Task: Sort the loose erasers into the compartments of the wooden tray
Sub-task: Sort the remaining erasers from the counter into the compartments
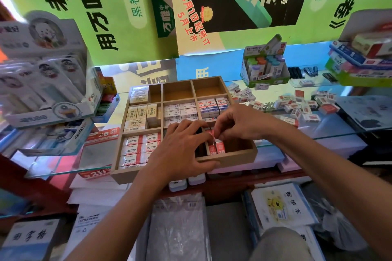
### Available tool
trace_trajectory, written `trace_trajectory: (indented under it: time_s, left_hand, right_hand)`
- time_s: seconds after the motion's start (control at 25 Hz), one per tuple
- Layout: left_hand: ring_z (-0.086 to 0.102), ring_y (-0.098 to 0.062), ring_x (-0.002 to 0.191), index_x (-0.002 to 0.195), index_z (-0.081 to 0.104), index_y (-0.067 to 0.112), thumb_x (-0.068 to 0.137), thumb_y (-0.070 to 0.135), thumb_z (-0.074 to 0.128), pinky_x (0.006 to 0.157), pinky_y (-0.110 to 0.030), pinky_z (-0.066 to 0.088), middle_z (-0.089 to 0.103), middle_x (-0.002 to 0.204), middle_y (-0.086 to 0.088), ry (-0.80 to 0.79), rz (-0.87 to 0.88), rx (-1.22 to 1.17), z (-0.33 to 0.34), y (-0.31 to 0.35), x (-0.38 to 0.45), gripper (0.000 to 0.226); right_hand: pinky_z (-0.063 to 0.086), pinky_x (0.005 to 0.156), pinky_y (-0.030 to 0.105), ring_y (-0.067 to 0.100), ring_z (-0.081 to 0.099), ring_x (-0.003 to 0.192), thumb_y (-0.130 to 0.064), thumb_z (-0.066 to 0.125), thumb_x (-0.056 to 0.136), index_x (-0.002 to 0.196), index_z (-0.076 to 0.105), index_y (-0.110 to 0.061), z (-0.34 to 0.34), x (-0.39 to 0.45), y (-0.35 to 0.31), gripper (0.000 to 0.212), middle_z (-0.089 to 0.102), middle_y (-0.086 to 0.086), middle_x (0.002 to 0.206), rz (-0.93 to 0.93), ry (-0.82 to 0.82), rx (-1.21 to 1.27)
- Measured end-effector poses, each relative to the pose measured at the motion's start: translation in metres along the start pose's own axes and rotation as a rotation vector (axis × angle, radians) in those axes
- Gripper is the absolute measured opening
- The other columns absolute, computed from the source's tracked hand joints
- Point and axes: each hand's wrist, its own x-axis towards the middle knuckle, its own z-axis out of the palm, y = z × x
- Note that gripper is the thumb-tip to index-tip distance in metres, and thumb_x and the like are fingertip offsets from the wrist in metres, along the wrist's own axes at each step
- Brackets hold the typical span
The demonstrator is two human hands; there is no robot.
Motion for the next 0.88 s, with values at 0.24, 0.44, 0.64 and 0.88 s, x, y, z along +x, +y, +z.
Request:
trace_trajectory:
  time_s: [0.24,0.44,0.64,0.88]
  left_hand:
    - [0.031,-0.014,0.132,0.127,0.056,0.036,0.077,0.083,0.040,0.110,-0.042,0.030,0.039,0.144,0.011,0.000,-0.001,0.014,0.001,0.000,0.000,0.070]
    - [0.031,-0.016,0.133,0.128,0.056,0.035,0.077,0.083,0.040,0.110,-0.044,0.030,0.040,0.145,0.008,0.005,0.001,0.017,0.001,0.001,-0.001,0.071]
    - [0.032,-0.017,0.132,0.125,0.057,0.034,0.077,0.082,0.041,0.109,-0.044,0.031,0.040,0.145,0.007,0.006,0.004,0.027,0.002,0.001,0.000,0.070]
    - [0.032,-0.018,0.133,0.125,0.057,0.035,0.077,0.083,0.040,0.109,-0.045,0.031,0.041,0.145,0.007,0.014,0.008,0.024,0.004,0.000,0.000,0.070]
  right_hand:
    - [0.056,0.080,0.024,0.002,0.067,0.081,-0.007,0.074,0.083,0.086,0.076,-0.023,-0.002,0.003,-0.004,0.017,0.073,-0.012,0.084,0.036,-0.036,-0.026]
    - [0.053,0.073,0.020,-0.004,0.064,0.073,-0.007,0.073,0.084,0.087,0.075,-0.023,-0.004,0.004,-0.013,0.016,0.070,-0.013,0.082,0.030,-0.087,-0.097]
    - [0.056,0.085,0.027,0.002,0.067,0.085,-0.010,0.076,0.082,0.092,0.074,-0.025,-0.011,0.001,-0.007,0.018,0.072,-0.011,0.089,0.046,-0.097,-0.146]
    - [0.048,0.075,0.014,-0.006,0.062,0.085,-0.008,0.072,0.086,0.096,0.075,-0.029,-0.006,-0.006,-0.007,0.023,0.068,-0.020,0.091,-0.004,-0.053,-0.136]
